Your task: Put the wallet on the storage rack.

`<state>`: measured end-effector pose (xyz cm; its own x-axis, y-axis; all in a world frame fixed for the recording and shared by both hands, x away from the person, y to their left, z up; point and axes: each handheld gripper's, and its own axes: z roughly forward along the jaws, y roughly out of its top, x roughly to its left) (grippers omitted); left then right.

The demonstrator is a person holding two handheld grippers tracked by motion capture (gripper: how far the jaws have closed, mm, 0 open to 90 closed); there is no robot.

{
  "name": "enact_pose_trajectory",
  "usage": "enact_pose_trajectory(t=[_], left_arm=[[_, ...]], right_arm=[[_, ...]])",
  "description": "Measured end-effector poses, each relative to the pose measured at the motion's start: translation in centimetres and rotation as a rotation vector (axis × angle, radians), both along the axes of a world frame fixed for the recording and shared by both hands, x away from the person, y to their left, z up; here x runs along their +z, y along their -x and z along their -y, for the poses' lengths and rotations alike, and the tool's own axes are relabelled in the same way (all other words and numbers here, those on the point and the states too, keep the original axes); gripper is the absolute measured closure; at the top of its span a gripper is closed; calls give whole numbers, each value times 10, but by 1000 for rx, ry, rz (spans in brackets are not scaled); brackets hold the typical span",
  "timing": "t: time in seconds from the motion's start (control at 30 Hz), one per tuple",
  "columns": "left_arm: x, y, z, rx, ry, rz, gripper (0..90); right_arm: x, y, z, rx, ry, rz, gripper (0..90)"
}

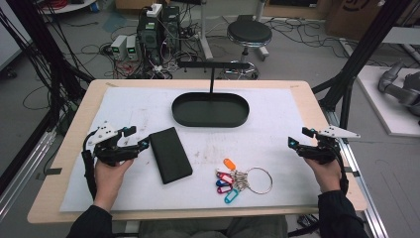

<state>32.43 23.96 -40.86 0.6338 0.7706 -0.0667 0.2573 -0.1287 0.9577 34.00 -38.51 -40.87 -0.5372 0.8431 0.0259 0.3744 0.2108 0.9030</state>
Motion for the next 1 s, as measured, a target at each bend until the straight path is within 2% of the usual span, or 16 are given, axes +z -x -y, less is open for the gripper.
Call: enact_pose_trajectory(t=[0.1,0.23,0.43,0.63,0.8,0.93,1.0], left_arm=[[-1,1,0,6,-12,-8,280],[1,4,-1,7,-13,4,280],[0,5,1,1,-20,0,277],[-3,1,5,-19,-25,-25,277],[-4,0,8,-29,-41,-41,278],[-7,-1,10,-49,-42,-62,278],[-9,-1,11,-91,-40,-78,279]], right_arm=[[0,-2,-1,4,4,6,215],[0,-2,-3,10,15,11,214],[0,-2,-4,16,19,-3,217],[0,1,-5,34,19,-9,288],[-1,1,-7,54,22,-12,299],[-1,1,-10,74,28,-14,327],[-1,2,-11,79,31,-13,329]])
